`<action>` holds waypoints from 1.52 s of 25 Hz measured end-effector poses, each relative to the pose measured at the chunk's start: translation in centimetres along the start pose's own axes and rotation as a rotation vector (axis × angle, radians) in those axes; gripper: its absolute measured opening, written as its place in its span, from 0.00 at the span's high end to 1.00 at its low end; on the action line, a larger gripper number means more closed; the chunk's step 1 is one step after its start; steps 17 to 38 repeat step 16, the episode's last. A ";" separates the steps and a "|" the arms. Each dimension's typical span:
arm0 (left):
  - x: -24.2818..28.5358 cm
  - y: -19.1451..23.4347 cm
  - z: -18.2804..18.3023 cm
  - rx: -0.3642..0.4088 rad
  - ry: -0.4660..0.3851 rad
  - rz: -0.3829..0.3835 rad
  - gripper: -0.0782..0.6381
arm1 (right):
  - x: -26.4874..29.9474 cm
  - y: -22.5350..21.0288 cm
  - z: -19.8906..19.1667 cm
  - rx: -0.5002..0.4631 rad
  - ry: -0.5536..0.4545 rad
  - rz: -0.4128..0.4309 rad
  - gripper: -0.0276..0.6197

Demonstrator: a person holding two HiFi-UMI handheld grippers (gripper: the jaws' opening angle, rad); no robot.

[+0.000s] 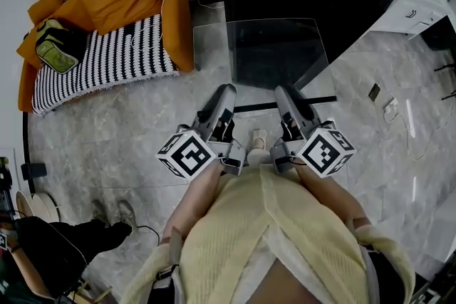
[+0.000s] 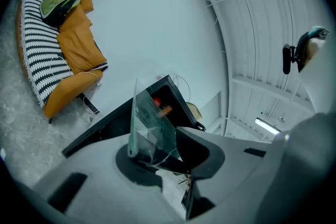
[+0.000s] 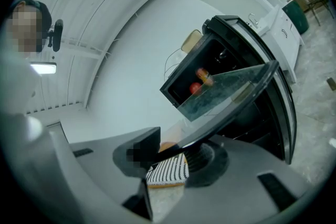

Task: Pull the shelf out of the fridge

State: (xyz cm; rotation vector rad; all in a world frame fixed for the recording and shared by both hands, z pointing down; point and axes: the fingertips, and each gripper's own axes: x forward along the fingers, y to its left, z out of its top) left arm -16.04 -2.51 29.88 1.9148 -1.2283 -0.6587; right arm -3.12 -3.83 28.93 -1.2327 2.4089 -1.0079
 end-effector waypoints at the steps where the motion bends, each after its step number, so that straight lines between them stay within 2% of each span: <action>1: 0.0 0.1 -0.1 -0.001 -0.001 0.001 0.76 | 0.1 -0.1 0.0 -0.001 0.000 0.002 0.76; 38: 1.0 0.2 0.5 0.010 -0.003 0.006 0.76 | 1.0 -0.4 0.6 0.004 0.001 0.012 0.75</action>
